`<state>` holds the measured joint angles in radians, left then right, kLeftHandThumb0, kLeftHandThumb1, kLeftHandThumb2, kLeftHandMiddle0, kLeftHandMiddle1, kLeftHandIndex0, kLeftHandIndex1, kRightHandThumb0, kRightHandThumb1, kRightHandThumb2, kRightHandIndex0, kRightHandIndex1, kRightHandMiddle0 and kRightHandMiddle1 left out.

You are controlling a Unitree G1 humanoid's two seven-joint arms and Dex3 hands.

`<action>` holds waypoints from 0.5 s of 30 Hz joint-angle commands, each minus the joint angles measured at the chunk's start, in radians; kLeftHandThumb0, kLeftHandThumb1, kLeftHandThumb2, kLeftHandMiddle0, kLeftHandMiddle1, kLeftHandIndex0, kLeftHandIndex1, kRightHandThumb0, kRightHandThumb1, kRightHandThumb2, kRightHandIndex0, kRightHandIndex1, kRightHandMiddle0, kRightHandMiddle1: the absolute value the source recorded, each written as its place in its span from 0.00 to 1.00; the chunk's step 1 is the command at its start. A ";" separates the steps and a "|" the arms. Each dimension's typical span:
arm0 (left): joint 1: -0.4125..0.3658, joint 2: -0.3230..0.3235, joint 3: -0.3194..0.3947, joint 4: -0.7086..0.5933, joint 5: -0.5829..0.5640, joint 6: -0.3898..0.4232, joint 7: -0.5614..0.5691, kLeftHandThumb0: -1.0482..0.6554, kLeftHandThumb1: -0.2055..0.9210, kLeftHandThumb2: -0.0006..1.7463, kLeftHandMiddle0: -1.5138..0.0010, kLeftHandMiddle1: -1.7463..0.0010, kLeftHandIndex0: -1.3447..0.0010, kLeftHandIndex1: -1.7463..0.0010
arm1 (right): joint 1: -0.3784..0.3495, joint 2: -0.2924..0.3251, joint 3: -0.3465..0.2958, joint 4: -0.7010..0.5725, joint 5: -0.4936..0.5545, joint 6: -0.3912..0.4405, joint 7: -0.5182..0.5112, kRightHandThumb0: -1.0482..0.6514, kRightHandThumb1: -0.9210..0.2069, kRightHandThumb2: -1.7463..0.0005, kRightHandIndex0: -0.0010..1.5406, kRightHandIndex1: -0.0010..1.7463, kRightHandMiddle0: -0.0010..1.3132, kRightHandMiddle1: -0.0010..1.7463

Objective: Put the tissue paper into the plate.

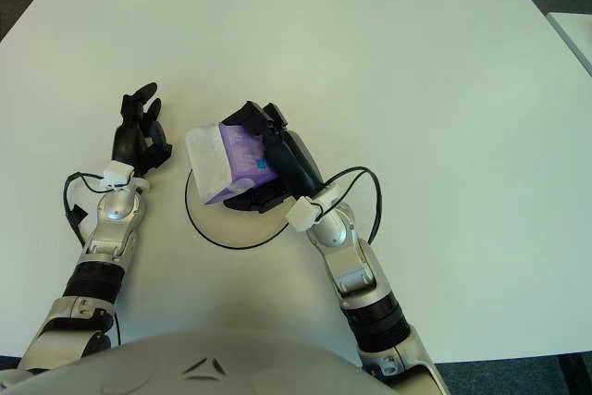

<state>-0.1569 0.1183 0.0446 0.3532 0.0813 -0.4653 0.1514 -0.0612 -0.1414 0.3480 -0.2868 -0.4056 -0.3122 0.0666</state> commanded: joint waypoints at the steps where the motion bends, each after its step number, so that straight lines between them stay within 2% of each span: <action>1: 0.098 -0.023 -0.006 0.168 0.008 -0.013 -0.006 0.21 1.00 0.50 0.77 1.00 1.00 0.55 | -0.002 -0.039 -0.006 -0.020 -0.039 0.018 0.035 0.38 0.22 0.51 0.35 1.00 0.27 1.00; 7: 0.090 -0.019 -0.007 0.193 0.015 -0.030 0.001 0.22 1.00 0.49 0.77 1.00 1.00 0.54 | -0.001 -0.049 -0.010 -0.034 -0.058 0.059 0.057 0.39 0.14 0.58 0.23 0.98 0.22 1.00; 15: 0.090 -0.018 -0.013 0.183 0.018 -0.018 -0.002 0.22 1.00 0.50 0.78 1.00 1.00 0.55 | 0.003 -0.070 -0.011 -0.061 -0.067 0.113 0.104 0.40 0.03 0.68 0.18 0.82 0.17 1.00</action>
<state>-0.1879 0.1267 0.0471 0.3971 0.0797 -0.4764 0.1515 -0.0622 -0.1970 0.3433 -0.3111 -0.4632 -0.2169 0.1479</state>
